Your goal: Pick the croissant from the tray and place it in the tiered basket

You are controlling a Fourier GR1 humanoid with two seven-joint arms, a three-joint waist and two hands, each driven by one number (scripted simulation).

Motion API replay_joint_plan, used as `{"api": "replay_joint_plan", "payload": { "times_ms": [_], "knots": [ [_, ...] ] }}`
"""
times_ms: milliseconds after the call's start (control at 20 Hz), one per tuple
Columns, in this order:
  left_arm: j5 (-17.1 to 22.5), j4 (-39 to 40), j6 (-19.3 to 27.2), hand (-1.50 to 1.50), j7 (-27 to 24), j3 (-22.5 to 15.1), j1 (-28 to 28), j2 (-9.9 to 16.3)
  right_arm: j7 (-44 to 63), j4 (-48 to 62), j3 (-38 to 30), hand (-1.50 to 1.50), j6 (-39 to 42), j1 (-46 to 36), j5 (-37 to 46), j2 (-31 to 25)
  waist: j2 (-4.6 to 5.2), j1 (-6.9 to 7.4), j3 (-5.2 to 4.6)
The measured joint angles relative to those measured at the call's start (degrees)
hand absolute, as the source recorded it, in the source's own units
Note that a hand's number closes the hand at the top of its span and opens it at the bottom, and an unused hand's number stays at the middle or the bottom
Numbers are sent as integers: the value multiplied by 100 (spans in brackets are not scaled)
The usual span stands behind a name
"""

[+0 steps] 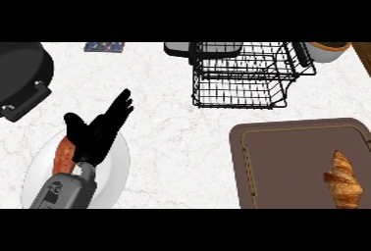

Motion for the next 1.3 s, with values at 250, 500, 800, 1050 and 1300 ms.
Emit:
{"api": "replay_joint_plan", "payload": {
  "times_ms": [250, 500, 800, 1050, 1300],
  "knots": [
    [17, 95, -44, 0, 36, 173, -15, -14, 1098, 289, 595, -150, 753, -1100, 951, 116, -50, -99, 13],
    [-28, 47, -163, 0, 91, 339, 61, 8, 1495, 911, 904, -150, 771, -1567, 1276, 151, -78, -173, 24],
    [-139, 185, -295, 0, -54, 448, 118, -133, 1526, 1226, 854, -150, 583, -1582, 1513, 159, -87, -217, 28],
    [-244, 43, -308, 0, 96, 536, 108, -195, 1469, 1427, 627, -150, 383, -1647, 1492, 152, -91, -222, 28],
    [-317, -54, -382, 0, 158, 613, 163, -303, 1280, 1672, 372, -150, 58, -1623, 1345, 126, -93, -225, 29]
  ]
}}
